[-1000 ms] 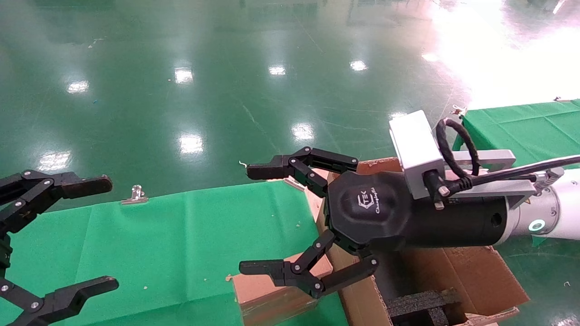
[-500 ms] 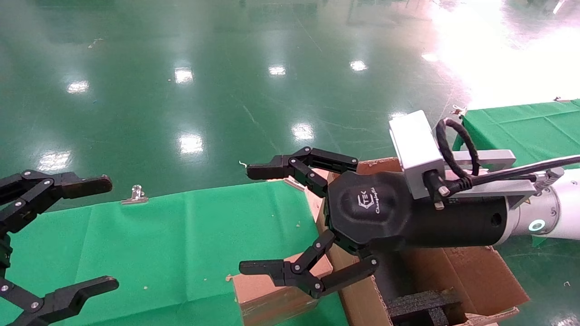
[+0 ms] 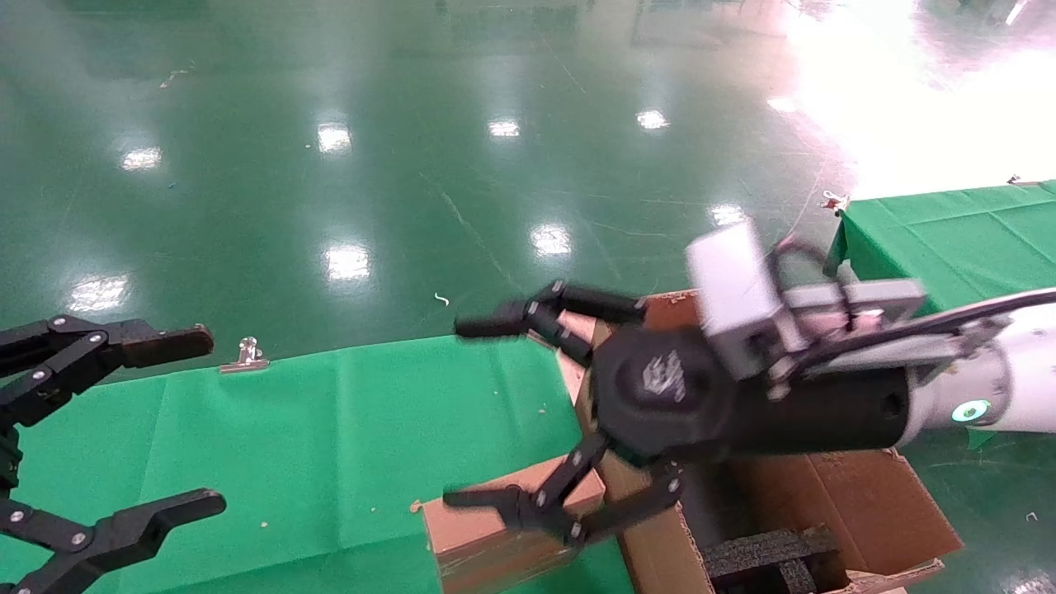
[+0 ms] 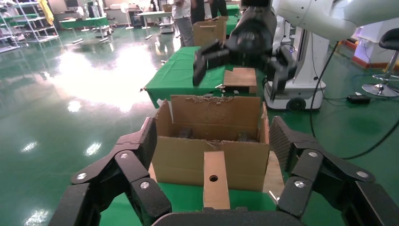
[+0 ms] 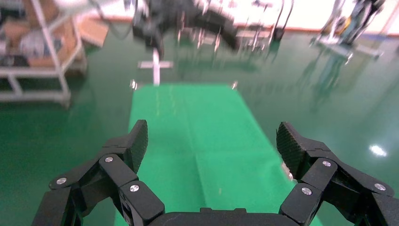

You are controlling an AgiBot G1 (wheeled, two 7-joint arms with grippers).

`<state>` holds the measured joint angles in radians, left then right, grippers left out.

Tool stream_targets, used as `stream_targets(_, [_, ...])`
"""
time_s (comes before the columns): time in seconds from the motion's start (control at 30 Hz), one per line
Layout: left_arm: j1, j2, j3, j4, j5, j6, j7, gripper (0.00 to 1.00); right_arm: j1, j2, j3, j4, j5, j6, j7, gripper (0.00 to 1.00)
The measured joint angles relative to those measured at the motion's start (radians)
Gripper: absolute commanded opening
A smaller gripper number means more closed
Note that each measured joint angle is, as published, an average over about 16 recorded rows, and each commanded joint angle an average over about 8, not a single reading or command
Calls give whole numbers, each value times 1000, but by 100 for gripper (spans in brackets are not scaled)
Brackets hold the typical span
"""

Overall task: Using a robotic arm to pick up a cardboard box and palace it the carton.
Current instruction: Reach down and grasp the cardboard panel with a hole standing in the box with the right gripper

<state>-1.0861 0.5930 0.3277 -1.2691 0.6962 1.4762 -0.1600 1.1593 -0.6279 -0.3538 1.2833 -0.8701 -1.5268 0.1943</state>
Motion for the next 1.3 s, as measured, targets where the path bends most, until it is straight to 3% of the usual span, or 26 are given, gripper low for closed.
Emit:
stream_targets(0.37, [0, 0, 0, 0, 0, 0, 0, 0, 204, -81, -214, -27, -296, -51, -1, 100])
stream_targets(0.63, [0, 0, 0, 0, 0, 0, 0, 0, 332, -164, -394, -79, -447, -57, -27, 100])
stream_targets(1.0, [0, 0, 1, 0, 0, 0, 0, 0, 467, -256, -602, -151, -562, -55, -51, 100])
stream_targets(1.3, [0, 0, 1, 0, -1, 0, 0, 0, 536, -296, -716, -183, -606, -47, -71, 100])
